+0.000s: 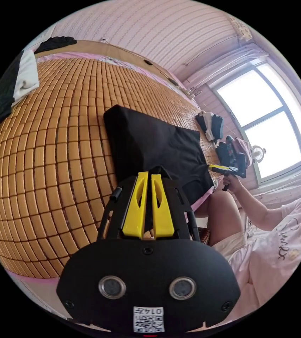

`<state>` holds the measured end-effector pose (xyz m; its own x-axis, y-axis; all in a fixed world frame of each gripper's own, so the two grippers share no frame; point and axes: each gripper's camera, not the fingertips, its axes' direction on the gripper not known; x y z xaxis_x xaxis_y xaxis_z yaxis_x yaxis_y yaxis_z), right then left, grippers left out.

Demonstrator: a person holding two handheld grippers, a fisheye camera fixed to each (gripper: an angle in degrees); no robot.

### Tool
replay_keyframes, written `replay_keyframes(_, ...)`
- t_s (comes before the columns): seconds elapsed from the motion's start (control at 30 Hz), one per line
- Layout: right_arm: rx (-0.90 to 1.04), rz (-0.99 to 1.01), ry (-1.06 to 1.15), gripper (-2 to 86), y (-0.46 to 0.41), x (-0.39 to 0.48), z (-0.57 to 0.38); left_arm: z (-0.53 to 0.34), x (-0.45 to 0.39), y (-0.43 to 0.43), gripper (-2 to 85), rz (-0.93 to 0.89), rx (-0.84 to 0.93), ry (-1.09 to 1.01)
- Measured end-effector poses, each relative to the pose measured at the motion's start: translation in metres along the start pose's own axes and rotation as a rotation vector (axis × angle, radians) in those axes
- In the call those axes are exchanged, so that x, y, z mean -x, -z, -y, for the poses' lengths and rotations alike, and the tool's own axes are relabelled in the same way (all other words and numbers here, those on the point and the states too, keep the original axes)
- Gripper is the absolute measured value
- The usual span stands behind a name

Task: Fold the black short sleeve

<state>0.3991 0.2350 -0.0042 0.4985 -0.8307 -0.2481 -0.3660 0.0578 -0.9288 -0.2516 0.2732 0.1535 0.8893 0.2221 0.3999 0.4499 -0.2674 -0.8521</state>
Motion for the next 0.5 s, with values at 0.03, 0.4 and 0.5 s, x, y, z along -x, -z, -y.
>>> replay_keyframes(0.03,-0.026,-0.001,0.007,1.2,0.009,0.009,-0.003,-0.013,0.000,-0.007,-0.9,0.027,0.002,0.010)
replay_keyframes(0.4,-0.159,-0.073,0.128,1.5,0.080,0.098,-0.025,-0.059,-0.046,0.032,-0.9,-0.027,-0.129,-0.064)
replay_keyframes(0.5,-0.025,-0.093,0.105,1.8,0.046,0.108,-0.026,-0.086,-0.051,0.010,-0.6,0.011,-0.047,-0.068)
